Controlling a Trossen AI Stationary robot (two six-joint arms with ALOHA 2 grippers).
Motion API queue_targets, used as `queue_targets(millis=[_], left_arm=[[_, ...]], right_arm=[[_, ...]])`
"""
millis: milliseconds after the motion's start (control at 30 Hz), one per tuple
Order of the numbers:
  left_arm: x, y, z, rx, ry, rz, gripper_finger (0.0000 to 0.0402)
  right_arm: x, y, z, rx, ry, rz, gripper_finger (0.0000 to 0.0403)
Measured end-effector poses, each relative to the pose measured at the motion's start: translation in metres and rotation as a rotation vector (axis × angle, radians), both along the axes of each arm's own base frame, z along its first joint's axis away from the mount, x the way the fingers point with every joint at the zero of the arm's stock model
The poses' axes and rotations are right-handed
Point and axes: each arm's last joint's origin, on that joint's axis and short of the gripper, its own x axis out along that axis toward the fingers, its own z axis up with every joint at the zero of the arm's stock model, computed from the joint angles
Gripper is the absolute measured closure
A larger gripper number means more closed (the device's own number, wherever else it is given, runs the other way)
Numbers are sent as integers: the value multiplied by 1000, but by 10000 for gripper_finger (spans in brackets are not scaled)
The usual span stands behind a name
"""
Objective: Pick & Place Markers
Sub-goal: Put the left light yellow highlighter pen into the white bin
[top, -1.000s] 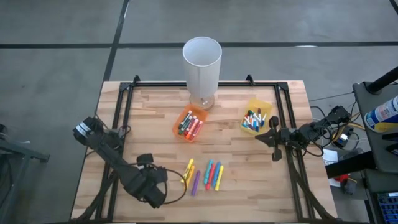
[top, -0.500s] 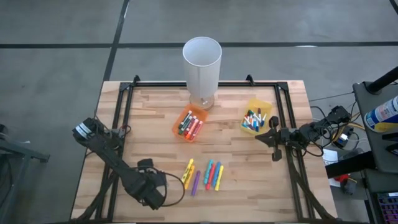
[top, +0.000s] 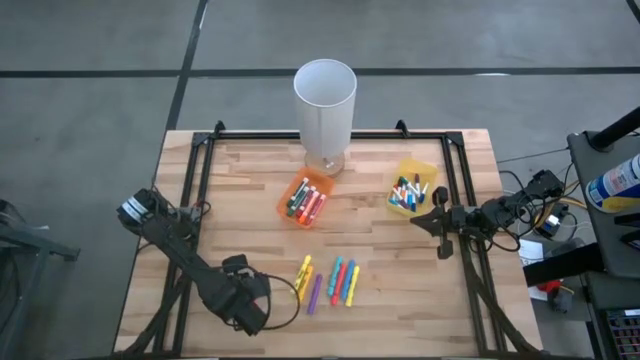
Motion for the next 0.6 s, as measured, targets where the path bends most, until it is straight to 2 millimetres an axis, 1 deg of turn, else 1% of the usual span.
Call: queue_targets(millis=[300,600], left_arm=[[27,21,15,-9,-69,102,276],[49,44,16,-42,-119,207,275]], right_arm=[[0,0,0,0,0,0,394],[0,0,0,0,0,0,394]])
